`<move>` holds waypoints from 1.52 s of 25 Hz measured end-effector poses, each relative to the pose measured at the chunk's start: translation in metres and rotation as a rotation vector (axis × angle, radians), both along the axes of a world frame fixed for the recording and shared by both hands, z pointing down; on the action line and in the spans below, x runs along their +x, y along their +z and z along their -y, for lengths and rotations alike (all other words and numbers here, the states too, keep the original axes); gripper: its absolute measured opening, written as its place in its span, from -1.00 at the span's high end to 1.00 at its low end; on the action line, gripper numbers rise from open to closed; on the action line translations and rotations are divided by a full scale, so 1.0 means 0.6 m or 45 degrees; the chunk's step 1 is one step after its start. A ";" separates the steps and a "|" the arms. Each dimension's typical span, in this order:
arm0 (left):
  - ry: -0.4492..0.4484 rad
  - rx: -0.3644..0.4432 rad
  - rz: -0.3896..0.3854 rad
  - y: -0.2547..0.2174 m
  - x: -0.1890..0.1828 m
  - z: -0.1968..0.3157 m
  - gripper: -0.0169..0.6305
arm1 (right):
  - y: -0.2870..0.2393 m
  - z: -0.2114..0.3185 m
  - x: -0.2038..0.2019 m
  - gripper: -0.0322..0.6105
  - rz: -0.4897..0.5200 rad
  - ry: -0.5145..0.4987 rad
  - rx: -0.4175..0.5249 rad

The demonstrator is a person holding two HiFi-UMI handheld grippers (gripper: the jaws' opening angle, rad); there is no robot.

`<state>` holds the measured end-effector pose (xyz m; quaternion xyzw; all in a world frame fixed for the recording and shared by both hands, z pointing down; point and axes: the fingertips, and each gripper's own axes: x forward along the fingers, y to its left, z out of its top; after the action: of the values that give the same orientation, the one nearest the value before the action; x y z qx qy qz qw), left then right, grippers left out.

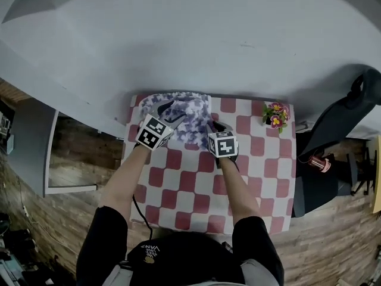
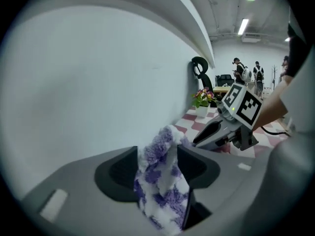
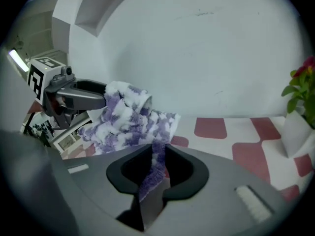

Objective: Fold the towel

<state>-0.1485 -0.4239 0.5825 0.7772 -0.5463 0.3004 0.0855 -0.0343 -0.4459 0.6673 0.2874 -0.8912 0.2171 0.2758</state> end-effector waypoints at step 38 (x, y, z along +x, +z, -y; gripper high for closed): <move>0.342 0.144 -0.027 -0.058 0.030 -0.707 0.89 | -0.080 -0.590 0.192 0.85 -0.163 0.361 0.160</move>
<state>-0.1306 0.0005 0.5478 0.8500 -0.4525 0.2698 0.0062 0.0808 -0.0922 0.6192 0.4402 -0.8342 0.1789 0.2800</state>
